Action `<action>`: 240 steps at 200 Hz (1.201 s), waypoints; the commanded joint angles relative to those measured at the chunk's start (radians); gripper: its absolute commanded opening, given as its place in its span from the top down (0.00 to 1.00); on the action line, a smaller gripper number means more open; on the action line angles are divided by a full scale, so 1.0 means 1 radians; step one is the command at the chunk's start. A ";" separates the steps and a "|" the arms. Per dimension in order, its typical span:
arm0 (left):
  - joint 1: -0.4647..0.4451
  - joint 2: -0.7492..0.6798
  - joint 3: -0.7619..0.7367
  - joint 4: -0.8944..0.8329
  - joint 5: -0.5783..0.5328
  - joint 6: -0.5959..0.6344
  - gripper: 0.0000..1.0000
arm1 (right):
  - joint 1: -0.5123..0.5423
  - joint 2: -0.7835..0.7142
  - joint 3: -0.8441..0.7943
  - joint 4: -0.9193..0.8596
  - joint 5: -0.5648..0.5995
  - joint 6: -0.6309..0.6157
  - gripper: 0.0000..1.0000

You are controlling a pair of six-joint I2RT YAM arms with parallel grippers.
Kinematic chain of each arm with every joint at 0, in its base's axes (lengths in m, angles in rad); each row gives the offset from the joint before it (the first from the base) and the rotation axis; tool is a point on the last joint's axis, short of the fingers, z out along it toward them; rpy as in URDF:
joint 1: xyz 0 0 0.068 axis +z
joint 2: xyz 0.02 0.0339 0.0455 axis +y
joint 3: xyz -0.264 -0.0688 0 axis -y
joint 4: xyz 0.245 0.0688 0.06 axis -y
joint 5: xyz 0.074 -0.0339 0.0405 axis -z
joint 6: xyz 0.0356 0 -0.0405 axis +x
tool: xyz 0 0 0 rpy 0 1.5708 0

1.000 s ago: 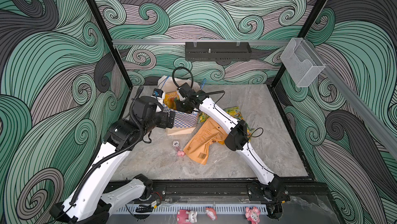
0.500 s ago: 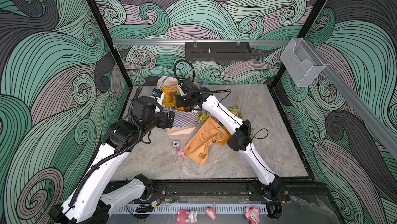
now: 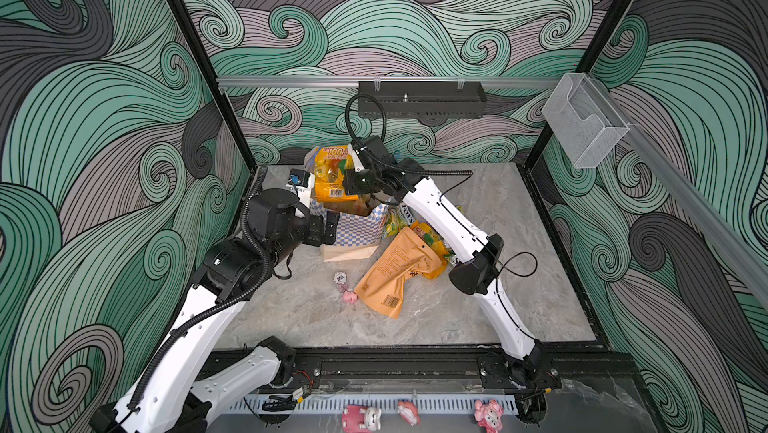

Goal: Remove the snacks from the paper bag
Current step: 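Lift the yellow LOT 100 bag out of the checkered bag with the right gripper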

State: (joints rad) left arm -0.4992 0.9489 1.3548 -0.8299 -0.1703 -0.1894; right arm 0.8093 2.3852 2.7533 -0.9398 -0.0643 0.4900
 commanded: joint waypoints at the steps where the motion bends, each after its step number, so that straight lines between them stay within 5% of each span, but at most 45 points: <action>1: -0.004 -0.016 0.003 0.059 0.035 0.013 0.01 | -0.001 -0.095 0.022 0.079 0.027 0.014 1.00; 127: -0.004 -0.040 0.034 0.218 0.276 0.170 0.01 | -0.010 -0.369 -0.047 0.061 0.091 0.007 1.00; 240: -0.017 0.001 0.049 0.276 0.658 0.265 0.01 | -0.191 -0.833 -0.560 0.039 0.062 0.031 1.00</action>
State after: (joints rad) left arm -0.5076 0.9394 1.3926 -0.6022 0.3660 0.0425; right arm 0.6529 1.6512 2.2745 -0.9806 -0.0021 0.5091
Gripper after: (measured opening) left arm 0.986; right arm 0.091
